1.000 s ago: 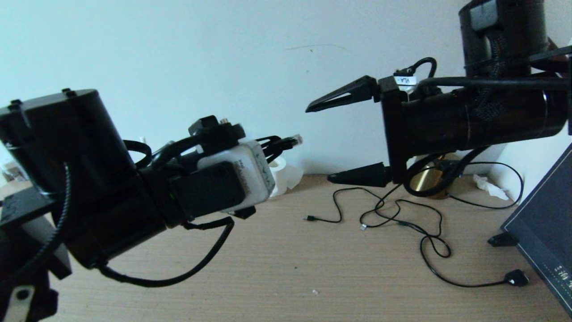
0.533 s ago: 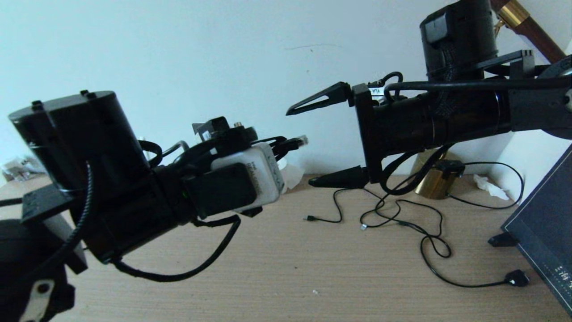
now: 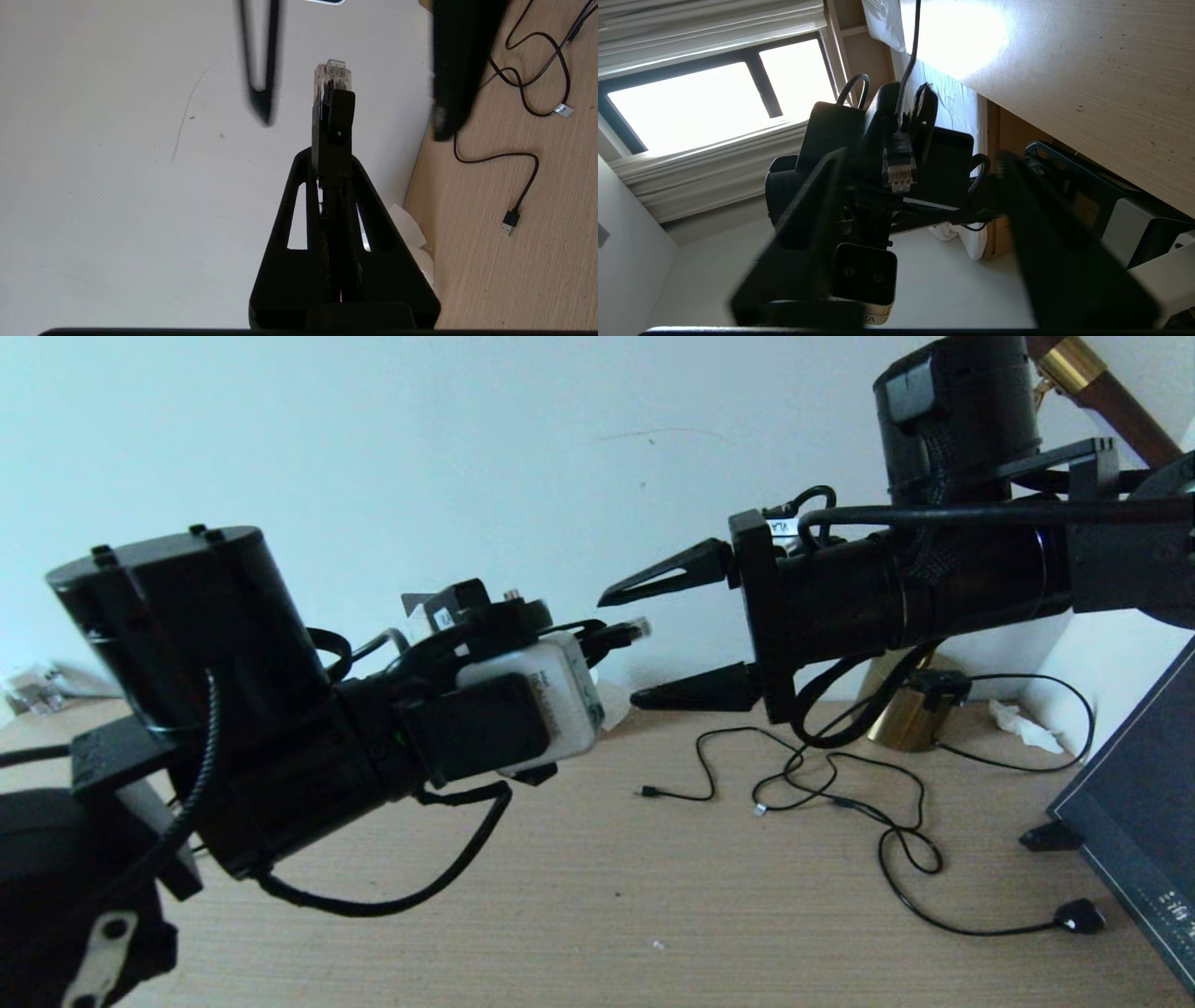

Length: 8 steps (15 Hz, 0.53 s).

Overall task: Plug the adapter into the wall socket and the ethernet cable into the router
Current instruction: Hand it to the other hand

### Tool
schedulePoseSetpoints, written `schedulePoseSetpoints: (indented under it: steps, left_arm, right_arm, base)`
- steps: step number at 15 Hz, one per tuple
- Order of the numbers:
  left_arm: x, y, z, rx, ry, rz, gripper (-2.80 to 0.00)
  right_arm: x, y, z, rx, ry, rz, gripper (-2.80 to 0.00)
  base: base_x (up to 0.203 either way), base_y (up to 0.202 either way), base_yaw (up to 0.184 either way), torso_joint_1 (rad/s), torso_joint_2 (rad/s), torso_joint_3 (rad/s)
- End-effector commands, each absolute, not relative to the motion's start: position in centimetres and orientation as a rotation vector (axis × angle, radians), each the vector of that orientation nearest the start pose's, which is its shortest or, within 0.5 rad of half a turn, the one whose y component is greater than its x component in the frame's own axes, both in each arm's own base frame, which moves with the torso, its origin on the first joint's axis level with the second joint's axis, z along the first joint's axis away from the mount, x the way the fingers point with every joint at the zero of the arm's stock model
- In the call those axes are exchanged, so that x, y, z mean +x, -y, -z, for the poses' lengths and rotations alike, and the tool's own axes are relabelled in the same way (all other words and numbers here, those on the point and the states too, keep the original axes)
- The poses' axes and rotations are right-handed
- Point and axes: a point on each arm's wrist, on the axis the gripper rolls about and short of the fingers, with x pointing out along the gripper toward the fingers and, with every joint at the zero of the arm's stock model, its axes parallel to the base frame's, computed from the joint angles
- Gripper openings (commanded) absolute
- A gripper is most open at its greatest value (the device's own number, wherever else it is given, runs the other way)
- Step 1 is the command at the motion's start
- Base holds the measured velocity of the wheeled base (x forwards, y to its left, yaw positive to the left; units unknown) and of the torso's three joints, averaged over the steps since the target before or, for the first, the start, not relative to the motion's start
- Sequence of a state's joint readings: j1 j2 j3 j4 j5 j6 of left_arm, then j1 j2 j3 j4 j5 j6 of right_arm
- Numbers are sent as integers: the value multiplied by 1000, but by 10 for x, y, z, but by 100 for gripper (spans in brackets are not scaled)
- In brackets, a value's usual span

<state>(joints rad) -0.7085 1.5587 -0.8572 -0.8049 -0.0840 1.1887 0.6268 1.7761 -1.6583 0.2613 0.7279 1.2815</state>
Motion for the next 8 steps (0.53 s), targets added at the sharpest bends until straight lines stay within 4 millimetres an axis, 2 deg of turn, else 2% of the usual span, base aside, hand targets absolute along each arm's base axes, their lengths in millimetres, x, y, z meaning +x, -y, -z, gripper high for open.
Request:
schedulePoseSetpoints:
  steps: [1,8]
  left_arm:
    - [212,184,-255,1095,561,630,-280]
    - [210,183,-254,1095,559,633,-280]
  right_arm:
    - [260,-207,-312,1080,-1206,-880,-280]
    - [261,-208,-312,1080,-1207,-877,-280]
  base:
    - [0,0,0,0,0,0]
    - [0,0,0,0,0,0]
